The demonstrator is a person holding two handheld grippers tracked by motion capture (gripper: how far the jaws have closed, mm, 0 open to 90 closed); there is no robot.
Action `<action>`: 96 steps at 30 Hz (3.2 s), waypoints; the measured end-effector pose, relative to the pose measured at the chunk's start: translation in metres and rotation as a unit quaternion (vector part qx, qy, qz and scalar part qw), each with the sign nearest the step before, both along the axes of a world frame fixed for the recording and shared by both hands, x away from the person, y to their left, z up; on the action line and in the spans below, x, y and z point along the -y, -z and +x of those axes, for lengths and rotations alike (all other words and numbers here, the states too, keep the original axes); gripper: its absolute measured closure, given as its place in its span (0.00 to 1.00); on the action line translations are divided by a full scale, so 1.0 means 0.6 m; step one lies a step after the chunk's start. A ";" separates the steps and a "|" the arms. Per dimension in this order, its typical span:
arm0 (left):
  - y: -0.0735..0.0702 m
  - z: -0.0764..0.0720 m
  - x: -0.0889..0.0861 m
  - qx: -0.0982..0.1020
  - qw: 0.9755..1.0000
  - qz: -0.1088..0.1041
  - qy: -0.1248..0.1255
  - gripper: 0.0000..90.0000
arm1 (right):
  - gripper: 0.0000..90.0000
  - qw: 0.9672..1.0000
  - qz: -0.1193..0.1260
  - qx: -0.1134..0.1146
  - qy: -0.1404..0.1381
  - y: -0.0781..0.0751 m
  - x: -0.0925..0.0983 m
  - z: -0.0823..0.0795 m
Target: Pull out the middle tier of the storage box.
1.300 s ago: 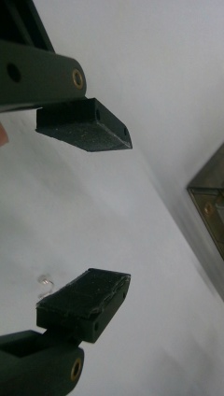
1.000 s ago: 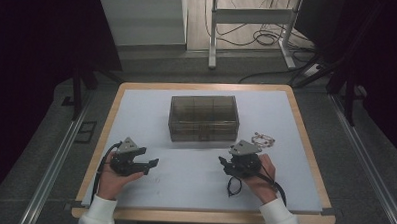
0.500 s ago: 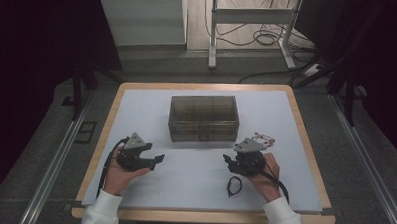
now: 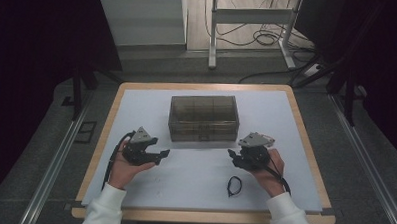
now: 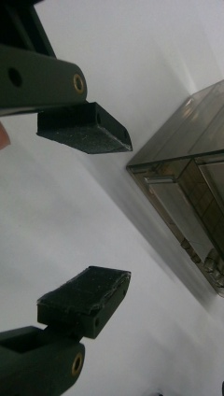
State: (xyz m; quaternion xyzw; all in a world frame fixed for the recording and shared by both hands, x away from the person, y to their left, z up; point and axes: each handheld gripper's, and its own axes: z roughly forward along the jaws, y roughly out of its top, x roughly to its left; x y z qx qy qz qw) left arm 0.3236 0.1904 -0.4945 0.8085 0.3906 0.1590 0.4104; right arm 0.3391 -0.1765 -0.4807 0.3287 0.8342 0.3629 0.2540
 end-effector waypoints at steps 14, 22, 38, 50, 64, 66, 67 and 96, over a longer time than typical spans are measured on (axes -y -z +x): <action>0.006 0.025 0.008 -0.001 1.000 0.000 -0.007 0.46 | 0.51 1.000 0.002 0.001 0.005 -0.007 0.002 0.021; 0.009 0.043 0.019 -0.004 1.000 0.008 -0.006 0.48 | 0.54 1.000 0.004 -0.003 0.009 -0.006 0.003 0.035; 0.015 0.054 0.029 -0.004 1.000 0.004 -0.001 0.55 | 0.59 1.000 0.009 -0.013 0.011 0.001 0.006 0.053; 0.023 0.061 0.033 -0.003 1.000 0.005 -0.007 0.66 | 0.63 1.000 0.021 -0.021 0.010 0.006 0.008 0.062; 0.027 0.066 0.033 -0.003 1.000 -0.003 -0.008 0.71 | 0.66 1.000 0.021 -0.015 0.008 0.010 0.004 0.070; 0.028 0.067 0.034 -0.003 1.000 -0.004 -0.008 0.71 | 0.66 1.000 0.023 -0.013 0.009 0.010 0.004 0.070; 0.028 0.067 0.034 -0.004 1.000 -0.004 -0.008 0.71 | 0.66 1.000 0.023 -0.012 0.010 0.010 0.004 0.070; 0.030 0.070 0.034 -0.004 1.000 -0.013 -0.014 0.81 | 0.74 0.999 0.026 -0.013 0.016 0.020 0.003 0.084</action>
